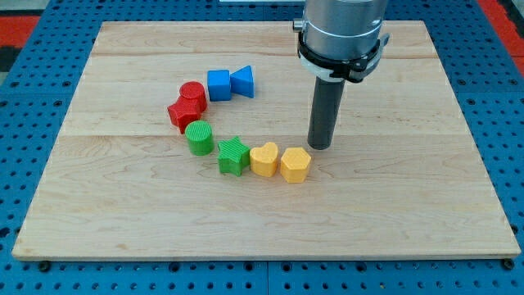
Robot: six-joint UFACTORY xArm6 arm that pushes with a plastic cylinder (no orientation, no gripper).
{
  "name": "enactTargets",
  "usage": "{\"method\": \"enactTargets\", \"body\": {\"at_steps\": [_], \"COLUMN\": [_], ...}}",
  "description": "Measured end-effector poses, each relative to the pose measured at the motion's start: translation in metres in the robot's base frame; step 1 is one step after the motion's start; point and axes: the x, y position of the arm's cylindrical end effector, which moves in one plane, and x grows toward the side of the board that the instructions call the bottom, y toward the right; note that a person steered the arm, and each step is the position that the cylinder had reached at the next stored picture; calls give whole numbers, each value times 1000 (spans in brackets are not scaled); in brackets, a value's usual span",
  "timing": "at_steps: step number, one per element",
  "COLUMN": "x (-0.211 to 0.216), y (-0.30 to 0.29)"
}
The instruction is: Place robot arm on top of blue cube
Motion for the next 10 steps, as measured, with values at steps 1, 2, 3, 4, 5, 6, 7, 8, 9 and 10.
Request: {"method": "enactTargets", "body": {"at_steps": [1, 2, 3, 4, 5, 6, 7, 8, 9, 10], "x": [-24, -35, -55, -127, -193, -247, -255, -242, -203, -160], "y": [10, 13, 20, 76, 95, 60, -59, -187, -246, -253]}}
